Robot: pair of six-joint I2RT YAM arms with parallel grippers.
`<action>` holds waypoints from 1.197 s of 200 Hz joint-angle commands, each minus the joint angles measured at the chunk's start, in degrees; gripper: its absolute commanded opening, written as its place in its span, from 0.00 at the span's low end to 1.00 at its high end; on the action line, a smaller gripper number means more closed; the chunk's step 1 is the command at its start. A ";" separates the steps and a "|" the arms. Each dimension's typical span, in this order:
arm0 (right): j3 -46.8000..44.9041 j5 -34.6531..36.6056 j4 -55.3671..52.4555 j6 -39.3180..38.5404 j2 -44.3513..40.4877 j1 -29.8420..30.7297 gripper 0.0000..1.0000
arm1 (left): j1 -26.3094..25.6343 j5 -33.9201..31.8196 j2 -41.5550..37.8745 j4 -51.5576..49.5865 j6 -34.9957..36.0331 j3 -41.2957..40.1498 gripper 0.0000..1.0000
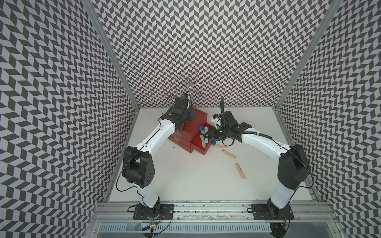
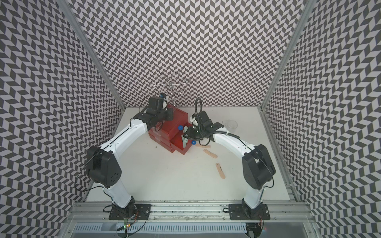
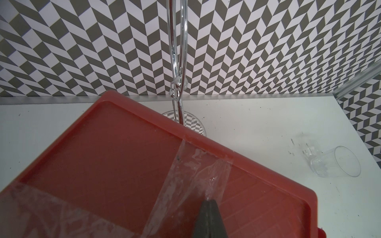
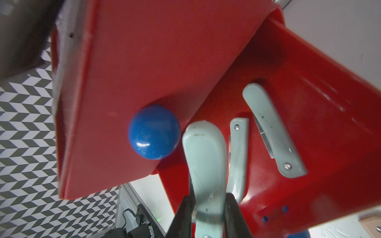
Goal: Place the fruit knives into the drawer by color
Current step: Place the fruit knife in the drawer.
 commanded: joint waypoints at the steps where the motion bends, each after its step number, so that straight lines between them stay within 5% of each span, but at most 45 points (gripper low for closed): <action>1: -1.00 -0.18 3.32 0.41 0.89 0.20 0.19 | 0.04 -0.55 5.59 -15.05 0.19 -3.95 0.00; 121: -0.38 -0.37 3.84 -0.92 1.36 0.21 0.39 | -0.02 -0.81 5.69 -15.18 0.19 -3.95 0.00; 239: -6.24 4.40 2.22 -3.05 -11.70 -5.30 0.00 | -0.04 -1.30 5.34 -15.18 0.00 -3.95 0.00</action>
